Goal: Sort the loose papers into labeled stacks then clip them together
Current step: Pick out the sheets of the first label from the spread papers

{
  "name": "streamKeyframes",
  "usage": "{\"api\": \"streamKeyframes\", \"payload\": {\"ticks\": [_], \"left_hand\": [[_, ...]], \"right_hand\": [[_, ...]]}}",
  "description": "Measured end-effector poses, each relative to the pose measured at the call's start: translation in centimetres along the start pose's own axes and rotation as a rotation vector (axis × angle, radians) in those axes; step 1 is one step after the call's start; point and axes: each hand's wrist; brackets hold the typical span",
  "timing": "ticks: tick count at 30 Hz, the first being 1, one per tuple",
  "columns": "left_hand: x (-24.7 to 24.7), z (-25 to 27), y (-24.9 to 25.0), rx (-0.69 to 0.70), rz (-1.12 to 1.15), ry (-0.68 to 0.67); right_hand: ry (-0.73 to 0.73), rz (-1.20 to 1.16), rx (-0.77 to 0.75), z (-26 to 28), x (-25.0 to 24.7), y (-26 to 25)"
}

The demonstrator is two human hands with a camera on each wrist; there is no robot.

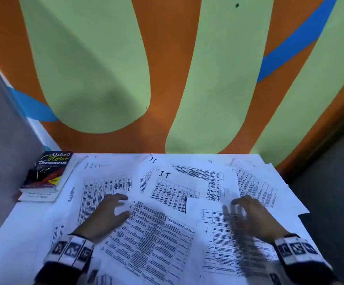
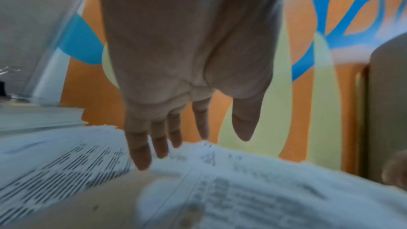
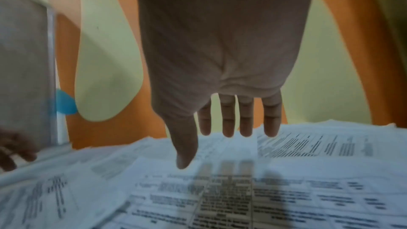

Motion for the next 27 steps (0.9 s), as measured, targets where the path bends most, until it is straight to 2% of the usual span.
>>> {"api": "streamKeyframes", "payload": {"ticks": [2,5,7,9,11,13,15,20,22,25,27], "left_hand": [[0.6,-1.2,-0.7,-0.095,-0.182,0.08],[1.5,-2.2,-1.2,-0.199,-0.474,0.117],[2.0,-2.8,-1.6,-0.213,-0.575,0.125],[2.0,-3.2,-1.8,-0.242,-0.581,0.113],[2.1,-3.7,-2.4,-0.28,-0.444,0.131],[2.1,-3.9,-2.7,-0.303,-0.271,0.166],[1.9,-3.9,-2.7,-0.339,-0.193,0.208],[0.0,-3.2,-3.5,-0.327,-0.125,0.181],[-0.8,-2.7,-3.9,-0.316,-0.054,0.235],[-2.4,-1.5,-4.0,-0.347,0.167,0.299],[-3.5,-1.0,-4.4,-0.336,0.285,0.32]], "right_hand": [[-0.089,0.086,-0.028,-1.3,0.8,-1.0],[-0.172,0.157,-0.034,-3.1,1.6,-1.7],[-0.191,0.171,0.006,-3.8,2.0,-1.1],[-0.239,0.194,0.055,-4.1,1.8,-1.0],[-0.258,0.173,0.059,-4.4,1.9,-0.7],[-0.216,0.091,0.06,-4.7,1.5,-0.1],[-0.13,0.037,0.091,-4.8,0.0,1.1],[0.112,-0.152,0.19,-4.3,-8.3,4.3],[0.16,-0.217,0.252,-3.9,-11.5,5.7],[0.308,-0.428,0.325,-3.3,-14.6,5.8],[0.328,-0.707,0.393,-3.2,-14.6,5.0]]}}
Point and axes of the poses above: each hand's wrist, its own z-axis away from the middle knuckle, its own x-axis out of the palm, y = z × x, and after that the axes turned 8 degrees about y, right-handed
